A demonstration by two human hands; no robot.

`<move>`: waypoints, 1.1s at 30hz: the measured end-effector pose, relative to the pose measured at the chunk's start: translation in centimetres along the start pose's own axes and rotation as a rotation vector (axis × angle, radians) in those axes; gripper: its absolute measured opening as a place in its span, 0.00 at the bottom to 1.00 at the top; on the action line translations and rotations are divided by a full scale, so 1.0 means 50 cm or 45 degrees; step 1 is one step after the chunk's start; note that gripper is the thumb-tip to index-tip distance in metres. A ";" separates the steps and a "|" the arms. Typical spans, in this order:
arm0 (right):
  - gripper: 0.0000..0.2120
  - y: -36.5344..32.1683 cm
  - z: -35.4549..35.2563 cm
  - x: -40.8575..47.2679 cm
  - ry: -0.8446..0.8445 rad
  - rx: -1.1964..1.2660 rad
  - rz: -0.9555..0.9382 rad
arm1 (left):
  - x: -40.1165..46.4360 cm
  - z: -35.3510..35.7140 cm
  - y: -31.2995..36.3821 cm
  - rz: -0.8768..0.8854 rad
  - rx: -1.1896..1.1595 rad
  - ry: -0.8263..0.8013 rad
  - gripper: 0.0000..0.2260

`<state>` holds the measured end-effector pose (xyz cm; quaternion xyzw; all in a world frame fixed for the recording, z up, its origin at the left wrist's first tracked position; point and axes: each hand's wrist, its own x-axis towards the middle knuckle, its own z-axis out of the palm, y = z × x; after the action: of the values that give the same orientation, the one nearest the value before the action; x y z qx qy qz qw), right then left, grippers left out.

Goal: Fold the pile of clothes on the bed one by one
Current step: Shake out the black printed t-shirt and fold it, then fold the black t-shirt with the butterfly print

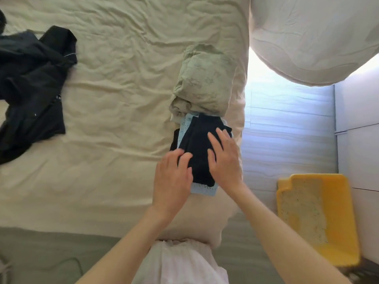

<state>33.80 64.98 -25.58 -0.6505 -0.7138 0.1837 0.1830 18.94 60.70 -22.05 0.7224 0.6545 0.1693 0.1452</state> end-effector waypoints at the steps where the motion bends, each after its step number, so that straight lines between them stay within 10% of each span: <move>1: 0.21 0.004 0.007 -0.018 -0.079 -0.067 0.012 | 0.014 0.010 -0.003 0.123 0.102 -0.097 0.17; 5: 0.26 0.036 0.028 -0.030 -0.414 -0.270 0.082 | 0.038 0.054 -0.037 0.126 0.312 -0.688 0.26; 9: 0.28 0.035 0.021 -0.013 -0.533 -0.377 0.025 | 0.043 0.052 -0.062 0.065 0.280 -0.798 0.27; 18: 0.31 -0.150 -0.052 -0.050 -0.441 -0.348 -0.135 | -0.059 -0.138 -0.160 -0.027 0.153 -0.499 0.27; 33: 0.31 -0.824 0.158 -0.224 -0.529 -0.338 -0.655 | -0.576 -0.538 -0.612 -0.795 -0.085 -0.041 0.28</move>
<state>-4.66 50.09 -12.07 -0.4164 -0.8939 0.1658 -0.0119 -22.67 34.85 -12.60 0.4840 0.8363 0.1265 0.2243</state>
